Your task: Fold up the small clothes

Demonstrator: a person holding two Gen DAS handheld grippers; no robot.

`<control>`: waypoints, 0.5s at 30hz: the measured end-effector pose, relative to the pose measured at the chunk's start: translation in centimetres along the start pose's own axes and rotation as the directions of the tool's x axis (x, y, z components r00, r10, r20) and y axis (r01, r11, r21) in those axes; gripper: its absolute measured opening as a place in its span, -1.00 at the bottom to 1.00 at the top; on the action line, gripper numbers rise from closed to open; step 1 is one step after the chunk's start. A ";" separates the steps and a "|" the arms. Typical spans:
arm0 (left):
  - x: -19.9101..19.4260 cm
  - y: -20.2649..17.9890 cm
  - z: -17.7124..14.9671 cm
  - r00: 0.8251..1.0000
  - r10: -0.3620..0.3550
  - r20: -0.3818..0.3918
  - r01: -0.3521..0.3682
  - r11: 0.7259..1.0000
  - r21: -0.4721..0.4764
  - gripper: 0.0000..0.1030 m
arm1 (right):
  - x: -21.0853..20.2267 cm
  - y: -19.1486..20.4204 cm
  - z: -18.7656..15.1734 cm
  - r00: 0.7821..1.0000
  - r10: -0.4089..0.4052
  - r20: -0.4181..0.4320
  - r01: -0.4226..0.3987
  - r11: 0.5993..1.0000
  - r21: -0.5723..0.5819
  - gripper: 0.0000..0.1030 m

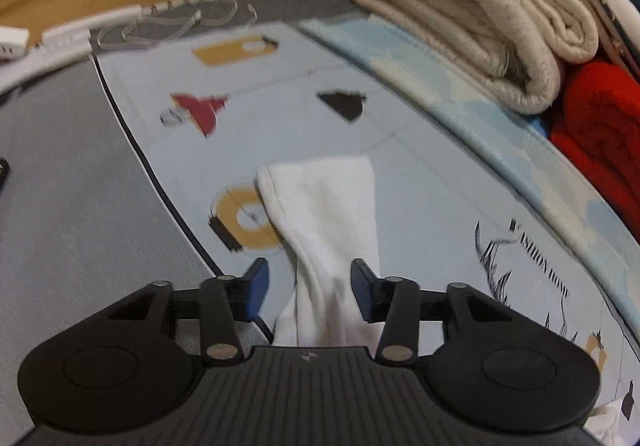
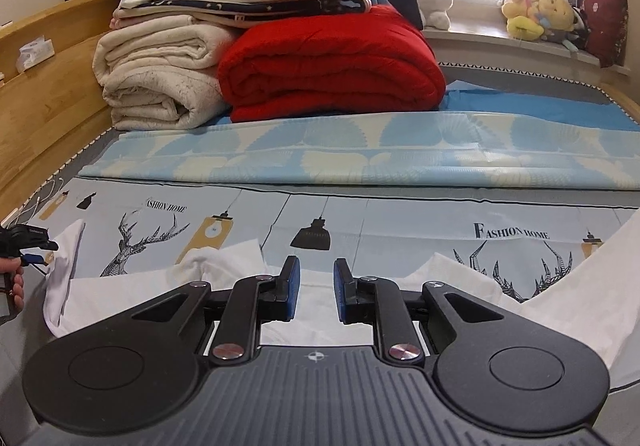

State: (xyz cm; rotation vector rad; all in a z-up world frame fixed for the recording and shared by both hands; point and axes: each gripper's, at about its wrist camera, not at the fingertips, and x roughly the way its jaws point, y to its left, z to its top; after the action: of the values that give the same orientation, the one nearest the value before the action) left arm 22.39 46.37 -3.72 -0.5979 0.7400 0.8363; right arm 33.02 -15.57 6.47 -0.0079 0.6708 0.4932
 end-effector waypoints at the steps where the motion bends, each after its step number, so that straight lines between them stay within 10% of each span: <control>1: 0.3 0.0 -0.1 1.000 -0.004 -0.017 0.004 1.000 0.010 -0.60 | 0.1 0.1 -0.1 1.000 -0.001 -0.004 0.001 1.000 -0.005 -0.63; 3: 0.5 -0.3 -0.3 0.999 -0.011 -0.032 0.013 0.999 0.037 -0.92 | 0.4 0.2 -0.2 1.000 -0.005 -0.012 0.005 1.000 -0.010 -0.63; 9: -2.5 -2.4 0.1 0.998 -0.047 0.051 0.041 0.993 0.107 -0.94 | 0.3 0.4 -0.4 1.000 -0.008 -0.020 0.008 1.000 -0.012 -0.63; 15: -8.4 -9.0 -0.8 0.967 -0.236 0.098 0.210 0.952 0.224 -0.94 | -0.3 0.4 -0.5 1.000 -0.014 -0.012 0.013 1.000 -0.009 -0.63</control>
State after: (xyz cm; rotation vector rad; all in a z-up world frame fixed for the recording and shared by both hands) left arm 25.65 37.27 3.90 -0.4250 0.6250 0.5705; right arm 32.38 -15.47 6.35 -0.0239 0.6795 0.4835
